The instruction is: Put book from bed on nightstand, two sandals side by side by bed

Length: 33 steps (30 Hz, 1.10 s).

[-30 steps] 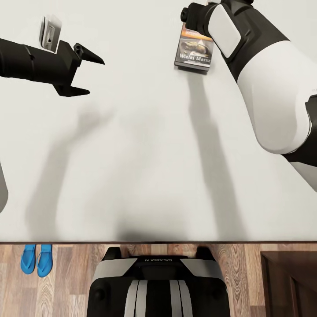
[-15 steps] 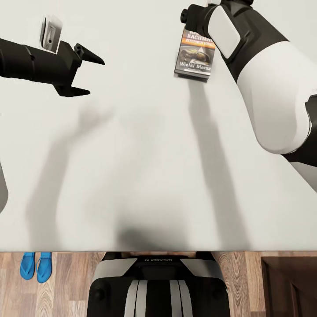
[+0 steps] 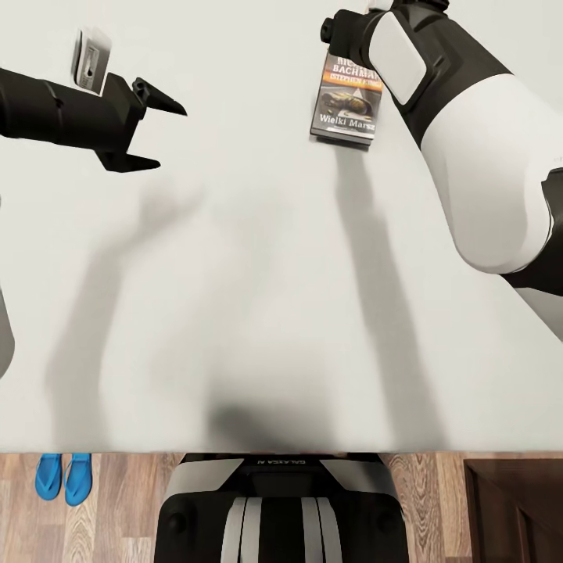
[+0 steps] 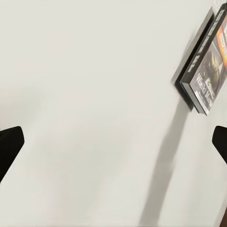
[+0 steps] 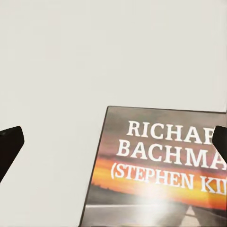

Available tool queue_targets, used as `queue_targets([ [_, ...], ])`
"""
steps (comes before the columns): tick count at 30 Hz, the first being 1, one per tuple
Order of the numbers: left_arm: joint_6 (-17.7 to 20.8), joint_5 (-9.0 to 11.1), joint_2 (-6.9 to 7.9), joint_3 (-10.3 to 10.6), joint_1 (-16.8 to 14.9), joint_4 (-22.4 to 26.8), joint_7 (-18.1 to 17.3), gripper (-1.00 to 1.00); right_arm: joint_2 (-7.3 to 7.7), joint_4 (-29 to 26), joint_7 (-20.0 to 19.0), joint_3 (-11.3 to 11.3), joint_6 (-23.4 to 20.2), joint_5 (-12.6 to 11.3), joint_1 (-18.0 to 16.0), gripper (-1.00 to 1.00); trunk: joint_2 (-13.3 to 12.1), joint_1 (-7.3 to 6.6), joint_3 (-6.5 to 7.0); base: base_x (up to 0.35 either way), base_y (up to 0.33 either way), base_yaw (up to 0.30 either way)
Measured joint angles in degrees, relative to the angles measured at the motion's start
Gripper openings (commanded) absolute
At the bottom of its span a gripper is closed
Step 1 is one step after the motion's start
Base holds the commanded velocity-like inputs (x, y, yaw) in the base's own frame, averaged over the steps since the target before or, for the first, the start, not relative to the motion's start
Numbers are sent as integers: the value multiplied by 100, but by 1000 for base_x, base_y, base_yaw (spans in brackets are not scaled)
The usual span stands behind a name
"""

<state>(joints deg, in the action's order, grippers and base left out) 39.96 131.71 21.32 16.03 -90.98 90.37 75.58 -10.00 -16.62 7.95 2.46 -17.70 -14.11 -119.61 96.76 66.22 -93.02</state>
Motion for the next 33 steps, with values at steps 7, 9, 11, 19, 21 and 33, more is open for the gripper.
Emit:
queue_targets([
  [7,-3,0,0,23,-1,-2,0,100,0,10,0,-2,2,4,3,100,0,1,0,32,0,0],
  [9,-3,0,0,24,-2,-3,0,100,0,16,1,-3,2,4,4,100,0,1,0,14,0,0],
  [11,-3,0,0,26,0,-3,0,100,0,23,1,-7,2,4,6,100,0,1,0,9,0,0],
  [19,-3,0,0,29,-2,-3,0,100,0,242,3,-17,25,3,9,100,0,1,0,3,0,0],
  [21,-3,0,0,29,-2,-3,0,100,0,365,5,-14,44,4,10,100,0,1,0,1,0,0],
  [33,-3,0,0,36,0,-3,0,100,0,610,6,46,210,9,16,100,0,1,0,0,0,0],
])
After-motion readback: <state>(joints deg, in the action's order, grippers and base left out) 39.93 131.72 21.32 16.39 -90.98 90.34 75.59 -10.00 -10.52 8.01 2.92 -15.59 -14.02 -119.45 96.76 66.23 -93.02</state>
